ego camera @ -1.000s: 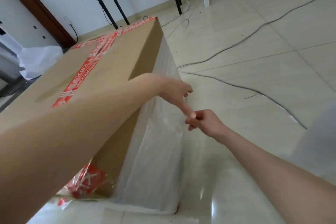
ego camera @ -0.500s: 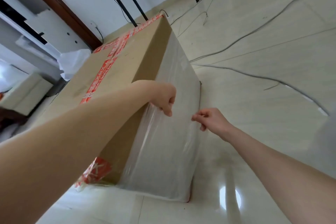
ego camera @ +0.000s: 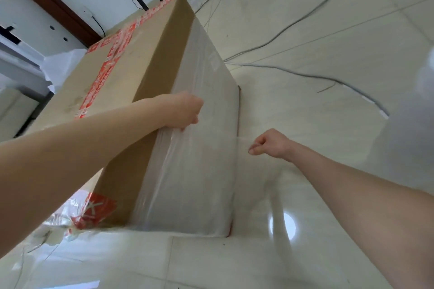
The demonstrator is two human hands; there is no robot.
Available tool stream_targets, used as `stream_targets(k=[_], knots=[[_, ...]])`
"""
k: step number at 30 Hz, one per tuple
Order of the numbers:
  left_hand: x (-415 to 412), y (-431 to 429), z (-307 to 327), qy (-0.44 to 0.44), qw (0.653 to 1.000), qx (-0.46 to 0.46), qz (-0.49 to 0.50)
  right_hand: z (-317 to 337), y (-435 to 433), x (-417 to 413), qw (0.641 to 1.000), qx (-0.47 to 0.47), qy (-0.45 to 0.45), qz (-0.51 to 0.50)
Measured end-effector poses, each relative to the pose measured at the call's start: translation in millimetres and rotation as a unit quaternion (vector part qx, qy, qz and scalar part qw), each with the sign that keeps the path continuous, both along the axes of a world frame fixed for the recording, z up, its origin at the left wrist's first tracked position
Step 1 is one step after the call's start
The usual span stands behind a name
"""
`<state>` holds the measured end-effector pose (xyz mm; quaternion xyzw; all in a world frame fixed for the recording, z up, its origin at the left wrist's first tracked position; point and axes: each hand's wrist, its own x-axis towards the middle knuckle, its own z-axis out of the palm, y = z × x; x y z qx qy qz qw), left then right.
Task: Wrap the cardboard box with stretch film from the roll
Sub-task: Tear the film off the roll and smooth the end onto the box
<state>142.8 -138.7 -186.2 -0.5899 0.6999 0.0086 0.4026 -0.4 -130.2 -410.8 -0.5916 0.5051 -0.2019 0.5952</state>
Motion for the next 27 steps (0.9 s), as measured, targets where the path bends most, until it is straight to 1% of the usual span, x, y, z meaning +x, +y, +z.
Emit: stream_targets(k=[3,5,8,11,17,20,23,27], knots=[[0,0,6,-0.032,0.999,-0.020,-0.038,-11,-7,-1,0.994,-0.022,0.097,-0.045],[2,-1,8,-0.048,0.997,-0.025,-0.062,-13,-9,3,0.987,-0.036,0.139,-0.071],[8,-2,10,-0.068,0.992,-0.039,-0.100,-13,-12,12,0.978,-0.052,0.178,-0.099],[11,0,8,-0.107,0.982,-0.052,-0.146,-18,-15,21,0.971,-0.055,0.198,-0.125],[9,3,8,-0.204,0.950,-0.070,-0.228,-26,-24,46,0.950,-0.065,0.250,-0.176],[11,3,8,-0.222,0.937,-0.082,-0.256,-30,-29,63,0.955,-0.056,0.223,-0.185],[15,3,4,-0.242,0.928,-0.079,-0.272,-34,-34,80,0.966,-0.013,0.149,-0.210],[17,2,2,-0.239,0.929,-0.099,-0.265,-44,-39,101,0.970,0.017,0.074,-0.230]])
